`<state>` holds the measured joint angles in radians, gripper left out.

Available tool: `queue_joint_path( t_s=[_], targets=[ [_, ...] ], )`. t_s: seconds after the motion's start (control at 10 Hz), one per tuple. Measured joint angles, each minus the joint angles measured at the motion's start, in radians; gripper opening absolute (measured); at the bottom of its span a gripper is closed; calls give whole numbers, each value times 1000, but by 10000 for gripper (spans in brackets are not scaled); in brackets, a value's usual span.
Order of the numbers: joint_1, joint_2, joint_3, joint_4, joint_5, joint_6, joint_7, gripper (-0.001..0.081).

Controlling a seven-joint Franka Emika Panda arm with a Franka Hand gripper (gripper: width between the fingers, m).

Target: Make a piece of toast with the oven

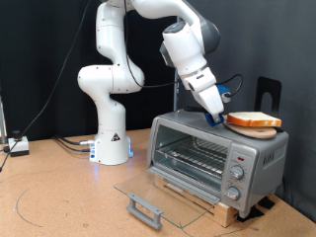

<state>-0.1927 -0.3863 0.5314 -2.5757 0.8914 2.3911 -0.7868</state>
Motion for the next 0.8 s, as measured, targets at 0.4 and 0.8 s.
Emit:
queue_joint_path(
  t_s=[0.4, 0.8],
  targets=[
    [-1, -27, -82, 1, 104, -34, -85, 406],
    [-8, -59, -123, -5, 97, -90, -109, 406]
  ],
)
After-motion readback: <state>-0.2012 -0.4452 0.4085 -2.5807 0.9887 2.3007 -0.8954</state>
